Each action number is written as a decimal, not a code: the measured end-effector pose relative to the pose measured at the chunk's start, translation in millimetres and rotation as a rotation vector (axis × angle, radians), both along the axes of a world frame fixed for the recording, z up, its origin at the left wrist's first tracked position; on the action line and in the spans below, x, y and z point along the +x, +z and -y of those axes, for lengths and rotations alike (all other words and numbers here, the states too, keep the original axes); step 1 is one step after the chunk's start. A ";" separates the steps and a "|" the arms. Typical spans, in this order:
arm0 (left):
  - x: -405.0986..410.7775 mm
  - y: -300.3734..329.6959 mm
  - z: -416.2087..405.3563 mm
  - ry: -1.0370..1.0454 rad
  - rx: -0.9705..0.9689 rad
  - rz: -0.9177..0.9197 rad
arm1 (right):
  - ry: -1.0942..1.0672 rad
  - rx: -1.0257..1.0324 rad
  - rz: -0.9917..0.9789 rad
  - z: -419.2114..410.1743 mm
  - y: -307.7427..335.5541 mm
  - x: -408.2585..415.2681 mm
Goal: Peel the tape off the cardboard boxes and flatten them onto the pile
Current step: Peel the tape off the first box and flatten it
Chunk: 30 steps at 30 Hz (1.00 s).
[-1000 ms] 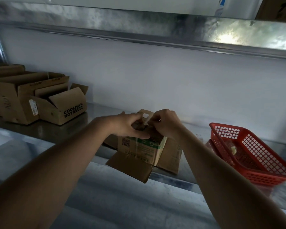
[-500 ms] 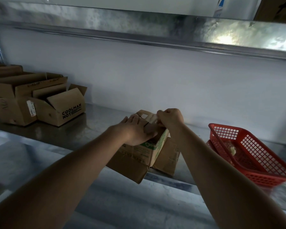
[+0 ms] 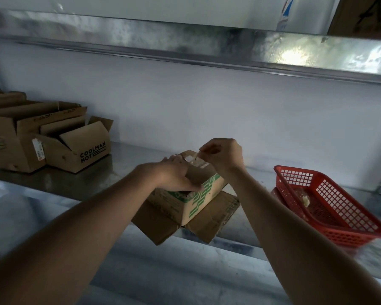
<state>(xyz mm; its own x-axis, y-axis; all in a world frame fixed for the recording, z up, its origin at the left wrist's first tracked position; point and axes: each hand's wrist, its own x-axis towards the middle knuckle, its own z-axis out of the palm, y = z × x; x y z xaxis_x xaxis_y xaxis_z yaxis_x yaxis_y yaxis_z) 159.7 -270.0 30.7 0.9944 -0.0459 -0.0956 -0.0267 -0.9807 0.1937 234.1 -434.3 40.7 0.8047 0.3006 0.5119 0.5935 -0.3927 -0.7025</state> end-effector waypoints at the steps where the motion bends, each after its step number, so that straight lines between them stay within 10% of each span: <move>1: -2.0 2.3 -4.7 -0.006 -0.037 -0.023 | -0.019 -0.082 0.092 0.6 -0.1 1.5; 5: -7.6 13.1 -22.7 -0.003 -0.175 -0.160 | -0.105 -0.490 0.295 -1.0 -6.1 2.1; 14: -11.2 7.2 -30.7 -0.038 -0.268 -0.134 | 0.025 -0.675 0.338 -15.6 -10.1 3.7; 30: -6.8 6.9 -36.9 0.045 -0.218 -0.099 | -0.114 -0.409 0.040 -28.8 -16.4 6.9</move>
<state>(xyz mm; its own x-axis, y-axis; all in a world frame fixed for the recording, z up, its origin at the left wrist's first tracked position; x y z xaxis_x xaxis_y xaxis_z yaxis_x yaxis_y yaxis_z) 152.9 -233.1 37.6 0.9822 -0.0322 -0.1849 0.0454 -0.9153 0.4003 241.0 -405.4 24.3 0.8267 0.3956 0.4001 0.5536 -0.6989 -0.4529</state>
